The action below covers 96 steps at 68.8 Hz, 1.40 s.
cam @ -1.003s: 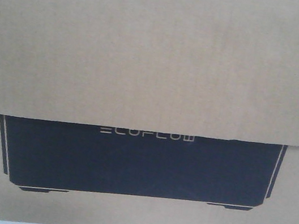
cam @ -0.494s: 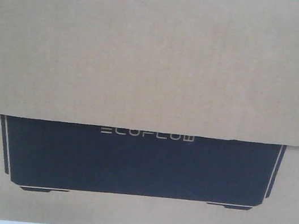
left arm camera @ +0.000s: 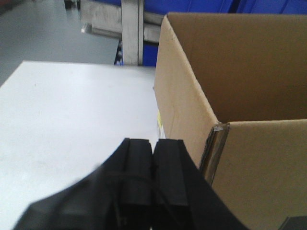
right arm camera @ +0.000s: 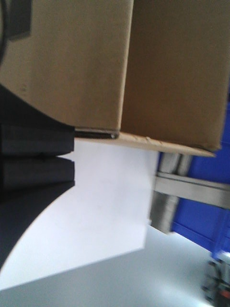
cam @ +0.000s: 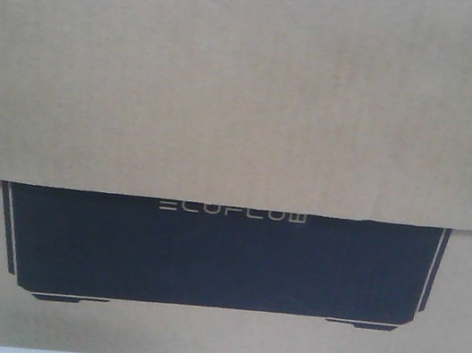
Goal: Grab box from left shelf to table start
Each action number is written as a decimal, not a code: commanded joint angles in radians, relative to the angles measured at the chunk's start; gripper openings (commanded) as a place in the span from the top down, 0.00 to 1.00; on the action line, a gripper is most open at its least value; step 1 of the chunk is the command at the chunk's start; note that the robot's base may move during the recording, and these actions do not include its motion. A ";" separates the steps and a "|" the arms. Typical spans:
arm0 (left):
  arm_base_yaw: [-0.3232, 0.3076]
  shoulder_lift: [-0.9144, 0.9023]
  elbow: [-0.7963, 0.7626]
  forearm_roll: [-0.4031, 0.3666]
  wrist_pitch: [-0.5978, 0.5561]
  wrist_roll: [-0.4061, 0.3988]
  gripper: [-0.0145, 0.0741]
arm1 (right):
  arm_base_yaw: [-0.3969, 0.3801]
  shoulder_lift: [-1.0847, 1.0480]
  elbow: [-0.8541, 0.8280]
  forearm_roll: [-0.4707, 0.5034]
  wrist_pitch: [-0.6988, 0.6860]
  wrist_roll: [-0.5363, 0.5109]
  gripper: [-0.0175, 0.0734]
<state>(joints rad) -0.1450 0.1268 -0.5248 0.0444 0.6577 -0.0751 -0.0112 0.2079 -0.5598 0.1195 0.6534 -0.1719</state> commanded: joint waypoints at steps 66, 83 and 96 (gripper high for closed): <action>-0.005 -0.140 0.217 -0.019 -0.275 0.002 0.95 | -0.002 -0.058 0.058 -0.019 -0.223 -0.012 0.75; -0.005 -0.155 0.507 -0.052 -0.611 0.002 0.95 | -0.002 -0.058 0.058 -0.019 -0.217 -0.012 0.75; -0.003 -0.155 0.551 -0.058 -0.623 0.002 0.95 | -0.002 -0.058 0.058 -0.019 -0.216 -0.012 0.75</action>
<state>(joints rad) -0.1450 -0.0113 0.0280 0.0000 0.1398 -0.0732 -0.0112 0.1364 -0.4767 0.1055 0.5264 -0.1738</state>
